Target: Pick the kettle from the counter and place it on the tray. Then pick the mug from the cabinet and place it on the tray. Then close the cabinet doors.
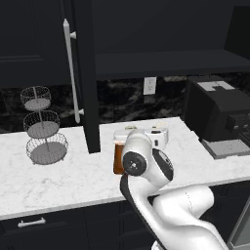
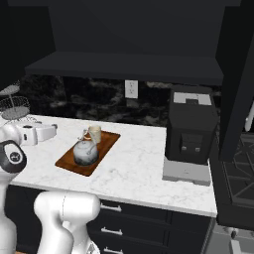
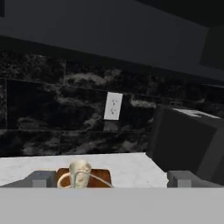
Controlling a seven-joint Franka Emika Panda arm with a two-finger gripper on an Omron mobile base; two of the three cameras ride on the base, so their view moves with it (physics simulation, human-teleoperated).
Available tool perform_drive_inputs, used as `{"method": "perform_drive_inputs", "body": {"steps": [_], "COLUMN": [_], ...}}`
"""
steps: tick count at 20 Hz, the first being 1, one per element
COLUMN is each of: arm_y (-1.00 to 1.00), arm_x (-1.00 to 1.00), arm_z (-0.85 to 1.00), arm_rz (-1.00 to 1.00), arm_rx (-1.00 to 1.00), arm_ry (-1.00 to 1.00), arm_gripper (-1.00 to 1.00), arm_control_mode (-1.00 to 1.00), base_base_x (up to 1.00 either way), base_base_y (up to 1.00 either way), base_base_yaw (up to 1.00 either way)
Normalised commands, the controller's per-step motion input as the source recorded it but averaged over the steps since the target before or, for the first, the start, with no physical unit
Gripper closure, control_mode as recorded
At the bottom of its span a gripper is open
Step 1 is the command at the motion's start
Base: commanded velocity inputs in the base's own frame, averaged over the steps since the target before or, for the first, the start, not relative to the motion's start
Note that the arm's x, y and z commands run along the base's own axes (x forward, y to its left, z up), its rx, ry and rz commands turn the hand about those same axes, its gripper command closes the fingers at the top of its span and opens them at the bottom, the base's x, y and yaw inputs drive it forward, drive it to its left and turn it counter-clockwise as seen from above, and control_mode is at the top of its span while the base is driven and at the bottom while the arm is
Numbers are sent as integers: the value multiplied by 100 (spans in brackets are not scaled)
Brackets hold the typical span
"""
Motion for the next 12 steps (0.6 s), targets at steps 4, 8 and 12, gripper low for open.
{"method": "perform_drive_inputs", "body": {"steps": [4,8,12], "arm_y": [11,47,50], "arm_x": [11,-15,-6], "arm_z": [-4,8,1], "arm_rz": [-12,-30,-29], "arm_rx": [-8,-8,-9], "arm_ry": [-39,-25,-9], "arm_gripper": [-100,-100,-100], "arm_control_mode": [-100,-100,-100], "base_base_x": [0,0,0], "base_base_y": [0,0,0], "base_base_yaw": [0,0,0]}}
